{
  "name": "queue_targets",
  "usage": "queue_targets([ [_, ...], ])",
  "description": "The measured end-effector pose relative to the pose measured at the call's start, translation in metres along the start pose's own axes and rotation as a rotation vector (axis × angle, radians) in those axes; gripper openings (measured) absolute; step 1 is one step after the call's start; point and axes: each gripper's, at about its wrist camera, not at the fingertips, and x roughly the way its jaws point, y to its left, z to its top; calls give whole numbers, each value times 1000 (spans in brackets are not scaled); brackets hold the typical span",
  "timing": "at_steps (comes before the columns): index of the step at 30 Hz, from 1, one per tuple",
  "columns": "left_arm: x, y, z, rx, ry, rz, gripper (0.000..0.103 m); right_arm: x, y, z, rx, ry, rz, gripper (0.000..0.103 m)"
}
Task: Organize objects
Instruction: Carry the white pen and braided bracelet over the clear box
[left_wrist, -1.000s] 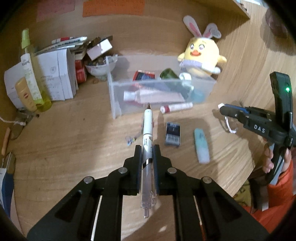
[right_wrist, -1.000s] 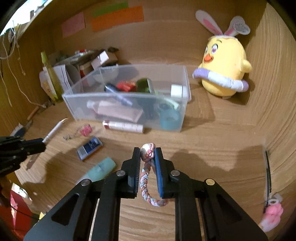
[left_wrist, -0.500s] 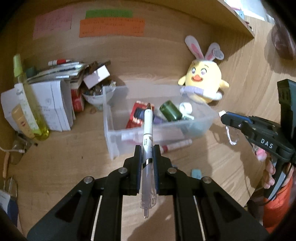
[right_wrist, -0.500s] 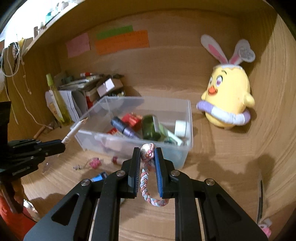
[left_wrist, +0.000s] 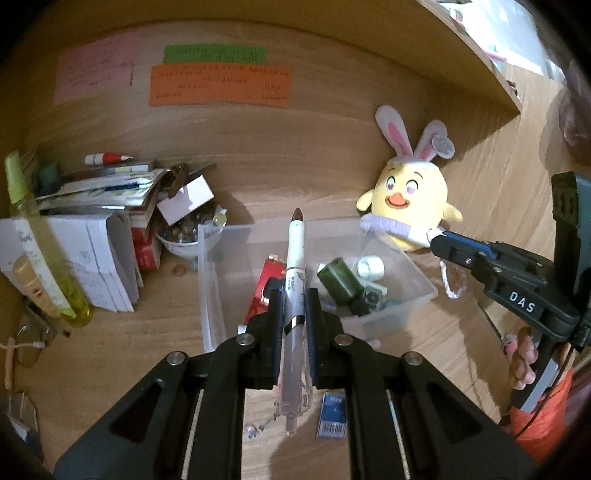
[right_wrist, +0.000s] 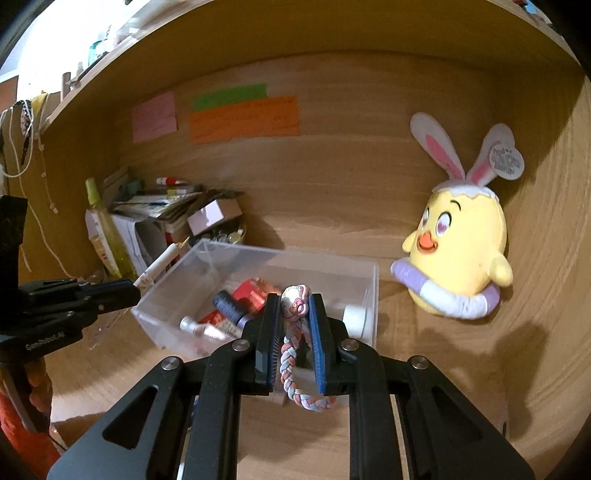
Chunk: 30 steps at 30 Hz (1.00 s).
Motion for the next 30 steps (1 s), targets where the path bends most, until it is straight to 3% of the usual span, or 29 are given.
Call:
queue_targets([
  [11,42,6,19,-24,54,20,11,32,-8,24,-25,-1,-22,14],
  [30,101,9,13,-10,180,5,11,105,-23,0,-15,177,-5,14],
])
